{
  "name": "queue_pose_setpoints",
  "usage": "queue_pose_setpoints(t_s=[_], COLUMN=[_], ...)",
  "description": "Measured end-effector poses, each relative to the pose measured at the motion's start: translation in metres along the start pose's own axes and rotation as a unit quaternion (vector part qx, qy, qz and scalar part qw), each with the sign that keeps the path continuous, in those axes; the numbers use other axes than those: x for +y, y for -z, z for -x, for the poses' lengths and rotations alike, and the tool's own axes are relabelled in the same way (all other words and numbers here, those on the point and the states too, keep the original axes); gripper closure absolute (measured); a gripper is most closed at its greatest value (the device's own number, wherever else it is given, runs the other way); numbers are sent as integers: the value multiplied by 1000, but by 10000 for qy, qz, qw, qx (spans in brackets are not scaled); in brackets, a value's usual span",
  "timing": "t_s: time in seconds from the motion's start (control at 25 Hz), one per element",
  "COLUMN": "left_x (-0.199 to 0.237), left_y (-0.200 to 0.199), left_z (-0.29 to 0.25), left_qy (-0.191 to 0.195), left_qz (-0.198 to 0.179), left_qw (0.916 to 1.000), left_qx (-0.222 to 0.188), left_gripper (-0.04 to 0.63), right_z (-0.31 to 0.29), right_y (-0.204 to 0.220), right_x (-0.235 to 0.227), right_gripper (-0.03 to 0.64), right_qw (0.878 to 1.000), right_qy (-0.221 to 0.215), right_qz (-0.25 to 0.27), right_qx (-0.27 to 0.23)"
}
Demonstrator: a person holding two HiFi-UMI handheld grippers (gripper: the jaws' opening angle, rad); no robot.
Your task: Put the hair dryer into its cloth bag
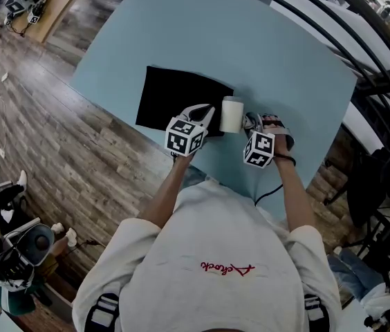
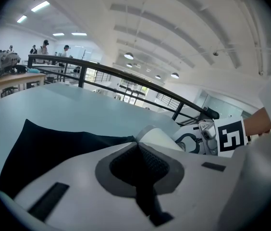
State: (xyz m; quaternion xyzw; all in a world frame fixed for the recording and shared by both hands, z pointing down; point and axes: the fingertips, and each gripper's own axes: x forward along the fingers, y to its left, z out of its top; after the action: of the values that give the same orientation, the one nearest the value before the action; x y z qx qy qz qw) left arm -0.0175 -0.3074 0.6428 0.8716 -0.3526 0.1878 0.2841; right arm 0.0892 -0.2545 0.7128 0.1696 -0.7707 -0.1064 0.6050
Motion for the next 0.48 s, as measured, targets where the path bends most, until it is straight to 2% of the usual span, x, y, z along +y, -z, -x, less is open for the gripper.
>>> queue_pose_setpoints(t_s=[0.24,0.48], left_x=[-2,-7], left_y=[-2,0], left_z=[1,2], left_qy=[8,53], left_qz=[9,10], left_qw=[10000,10000], left_qx=[-43,-34], left_gripper=[583,583], right_z=[-10,-16], right_y=[-1,-3], right_x=[10,11], right_gripper=[449,449], right_qw=[9983,9970], right_qy=[-206,-288], right_qz=[480,598], right_qx=[252,406])
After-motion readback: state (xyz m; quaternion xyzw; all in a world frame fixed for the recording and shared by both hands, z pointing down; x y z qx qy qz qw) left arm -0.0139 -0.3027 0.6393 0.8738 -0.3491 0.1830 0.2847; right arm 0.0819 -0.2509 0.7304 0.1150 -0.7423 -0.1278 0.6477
